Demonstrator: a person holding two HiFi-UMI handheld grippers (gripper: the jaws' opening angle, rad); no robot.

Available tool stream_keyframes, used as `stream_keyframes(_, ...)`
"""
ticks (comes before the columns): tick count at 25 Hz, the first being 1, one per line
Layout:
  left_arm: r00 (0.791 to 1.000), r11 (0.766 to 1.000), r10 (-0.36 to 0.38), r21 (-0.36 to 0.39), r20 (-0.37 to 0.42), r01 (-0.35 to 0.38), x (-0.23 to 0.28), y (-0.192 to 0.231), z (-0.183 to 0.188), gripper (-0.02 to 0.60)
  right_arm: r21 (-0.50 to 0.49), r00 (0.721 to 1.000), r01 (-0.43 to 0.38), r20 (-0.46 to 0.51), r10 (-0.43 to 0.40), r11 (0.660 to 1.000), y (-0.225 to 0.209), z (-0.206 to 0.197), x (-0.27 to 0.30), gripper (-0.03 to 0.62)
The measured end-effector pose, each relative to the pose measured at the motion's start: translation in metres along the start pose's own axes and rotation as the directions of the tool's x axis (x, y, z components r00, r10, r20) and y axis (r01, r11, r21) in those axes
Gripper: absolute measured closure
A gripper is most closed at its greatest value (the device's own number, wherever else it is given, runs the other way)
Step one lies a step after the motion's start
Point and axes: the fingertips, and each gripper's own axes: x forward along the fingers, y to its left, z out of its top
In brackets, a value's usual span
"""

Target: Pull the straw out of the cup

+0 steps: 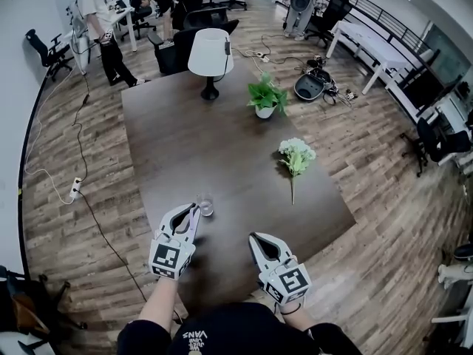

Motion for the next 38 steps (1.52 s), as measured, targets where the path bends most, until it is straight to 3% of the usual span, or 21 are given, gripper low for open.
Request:
stream_keyframes(17,0.998,0.999,0.026,0.018,0.059,-0.027,-0.043,-0.007,0.041,0.54,-0.017,1.0,-0.011,0.029,0.012,1.0,0.025,0.008,-0.016,0.577)
stream_keyframes(38,1.0,0.998,0.021,-0.051,-0.017,-0.022,-0.093,-0.036,0.003,0.54,-0.022,0.998,-0.043,0.036,0.044,0.999,0.051,0.006,-0.018,0.577)
